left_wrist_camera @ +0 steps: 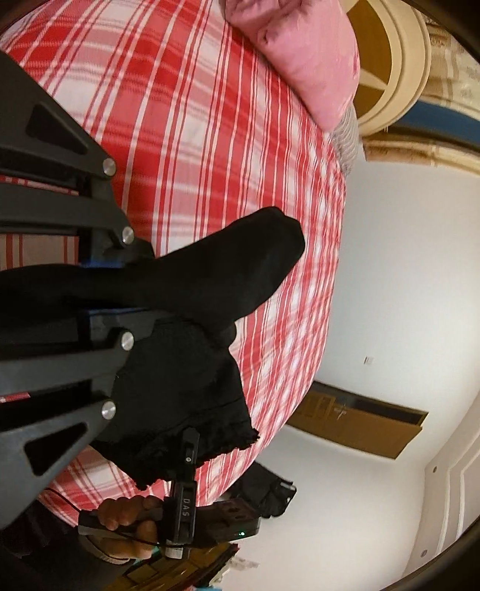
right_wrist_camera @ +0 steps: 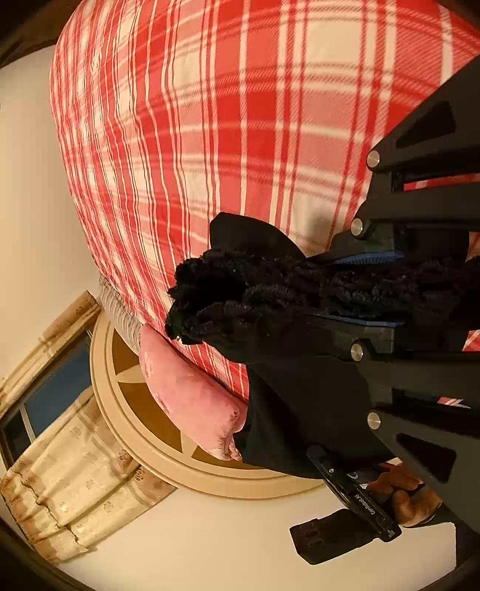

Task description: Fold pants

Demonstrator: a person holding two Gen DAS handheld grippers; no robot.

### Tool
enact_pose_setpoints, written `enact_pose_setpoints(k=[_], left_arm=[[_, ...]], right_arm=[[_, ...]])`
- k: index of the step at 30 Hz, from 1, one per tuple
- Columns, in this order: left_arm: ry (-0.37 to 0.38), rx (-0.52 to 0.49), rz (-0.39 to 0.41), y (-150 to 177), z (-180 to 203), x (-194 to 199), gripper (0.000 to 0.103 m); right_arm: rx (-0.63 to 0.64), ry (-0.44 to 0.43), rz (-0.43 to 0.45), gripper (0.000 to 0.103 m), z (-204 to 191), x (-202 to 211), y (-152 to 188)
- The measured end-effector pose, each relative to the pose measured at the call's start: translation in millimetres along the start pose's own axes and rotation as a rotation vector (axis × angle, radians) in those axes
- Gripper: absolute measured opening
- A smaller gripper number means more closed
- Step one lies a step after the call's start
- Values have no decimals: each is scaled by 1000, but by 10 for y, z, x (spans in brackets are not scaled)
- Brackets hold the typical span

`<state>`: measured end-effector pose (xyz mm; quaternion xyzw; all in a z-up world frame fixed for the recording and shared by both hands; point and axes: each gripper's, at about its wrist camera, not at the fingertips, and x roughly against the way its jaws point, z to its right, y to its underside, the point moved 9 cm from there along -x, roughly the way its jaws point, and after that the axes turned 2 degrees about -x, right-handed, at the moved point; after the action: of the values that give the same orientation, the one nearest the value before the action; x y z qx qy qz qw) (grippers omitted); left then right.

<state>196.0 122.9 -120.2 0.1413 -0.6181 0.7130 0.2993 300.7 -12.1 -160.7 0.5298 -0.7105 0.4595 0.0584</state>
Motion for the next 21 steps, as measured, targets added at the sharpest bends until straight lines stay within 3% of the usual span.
enact_pose_setpoints(k=[21], left_arm=[[-92,83,-6,166,-644,201,14]], right_arm=[[50,-28,-103,23,-289,-732,-97]])
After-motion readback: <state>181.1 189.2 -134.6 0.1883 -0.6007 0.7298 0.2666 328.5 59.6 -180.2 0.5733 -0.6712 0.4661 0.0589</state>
